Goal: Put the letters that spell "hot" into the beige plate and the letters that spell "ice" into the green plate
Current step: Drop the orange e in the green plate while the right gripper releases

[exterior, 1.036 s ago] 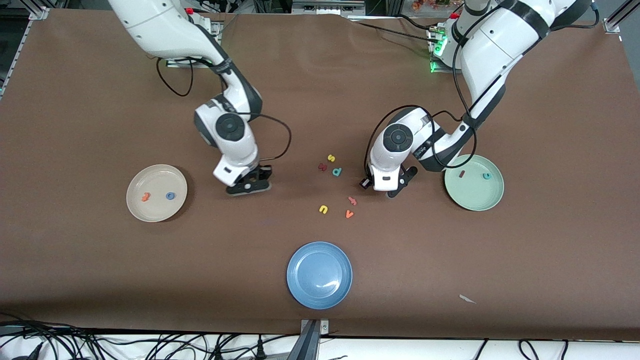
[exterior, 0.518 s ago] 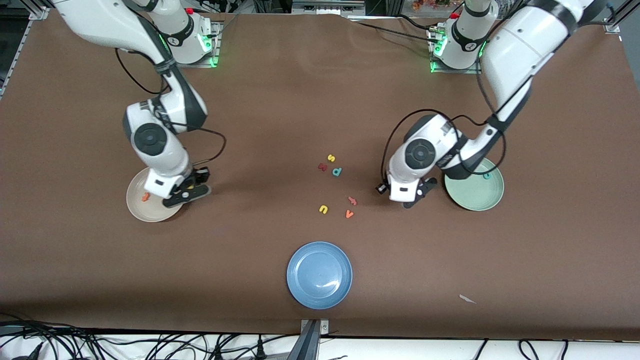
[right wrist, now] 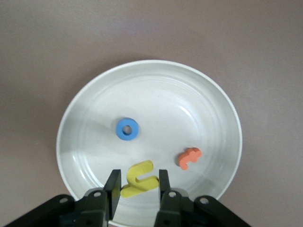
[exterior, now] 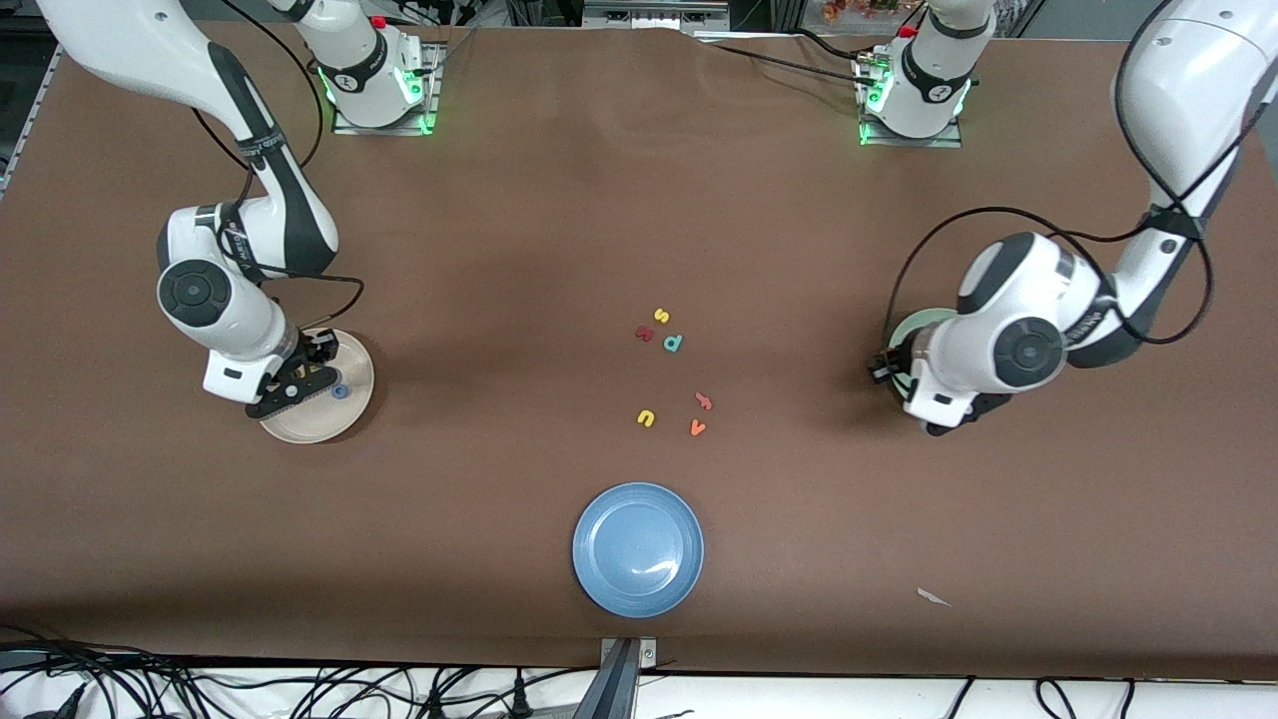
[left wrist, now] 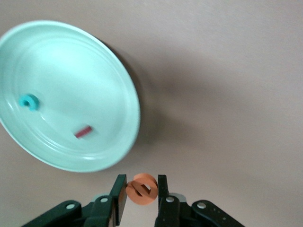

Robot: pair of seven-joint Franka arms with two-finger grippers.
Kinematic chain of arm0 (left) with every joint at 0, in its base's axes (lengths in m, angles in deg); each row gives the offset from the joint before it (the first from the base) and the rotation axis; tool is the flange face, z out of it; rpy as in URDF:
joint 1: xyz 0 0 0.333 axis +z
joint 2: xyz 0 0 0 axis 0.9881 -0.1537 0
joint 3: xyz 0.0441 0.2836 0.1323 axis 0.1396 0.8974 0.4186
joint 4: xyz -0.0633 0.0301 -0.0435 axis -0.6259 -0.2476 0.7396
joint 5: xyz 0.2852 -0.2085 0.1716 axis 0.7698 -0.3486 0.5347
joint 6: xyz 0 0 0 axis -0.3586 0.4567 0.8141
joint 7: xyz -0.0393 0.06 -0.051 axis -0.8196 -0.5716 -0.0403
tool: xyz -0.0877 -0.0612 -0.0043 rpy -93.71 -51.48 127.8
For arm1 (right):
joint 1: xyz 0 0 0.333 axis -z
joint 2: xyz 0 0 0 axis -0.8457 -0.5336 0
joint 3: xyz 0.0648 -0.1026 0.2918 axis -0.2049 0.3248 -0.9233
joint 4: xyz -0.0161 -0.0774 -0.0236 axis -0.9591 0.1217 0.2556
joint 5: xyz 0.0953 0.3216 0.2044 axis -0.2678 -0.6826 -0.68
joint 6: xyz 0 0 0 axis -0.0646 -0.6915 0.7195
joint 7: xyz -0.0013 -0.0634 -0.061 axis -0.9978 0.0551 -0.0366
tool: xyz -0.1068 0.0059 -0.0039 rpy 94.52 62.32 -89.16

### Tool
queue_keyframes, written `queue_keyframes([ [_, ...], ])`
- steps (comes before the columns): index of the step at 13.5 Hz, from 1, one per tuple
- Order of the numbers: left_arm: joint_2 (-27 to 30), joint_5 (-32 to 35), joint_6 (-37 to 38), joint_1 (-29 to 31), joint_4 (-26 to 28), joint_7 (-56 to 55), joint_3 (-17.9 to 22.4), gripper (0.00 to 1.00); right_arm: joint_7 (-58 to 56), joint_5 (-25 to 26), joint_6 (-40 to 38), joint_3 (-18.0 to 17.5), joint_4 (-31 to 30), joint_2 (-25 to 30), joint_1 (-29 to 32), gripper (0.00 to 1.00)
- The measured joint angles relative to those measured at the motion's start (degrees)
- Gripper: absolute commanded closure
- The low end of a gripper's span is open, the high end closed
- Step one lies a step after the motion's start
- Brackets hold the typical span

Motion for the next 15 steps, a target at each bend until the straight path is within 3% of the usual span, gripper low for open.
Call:
queue_keyframes([
  [7,-2.0,8.6,0.1,4.9,3.0,10.4,1.4,0.52,-0.1,0.0,0.3,0.2,-0.1,0.0,0.0,0.01],
  [10,-3.2,9.3,0.1,6.4,3.2,13.9,2.0,0.35,2.1,-1.0,0.3,0.2,0.1,1.4,0.0,0.00],
  [12,-3.2,9.3,0.0,7.2,3.1,14.9,1.9,0.01,2.9,-5.1,-1.7,0.2,0.3,4.0,0.0,0.00],
  [15,-3.0,9.3,0.0,7.3,2.7,15.1,1.8,0.01,3.6,-10.1,-10.8,-0.1,3.6,8.3,0.0,0.00],
])
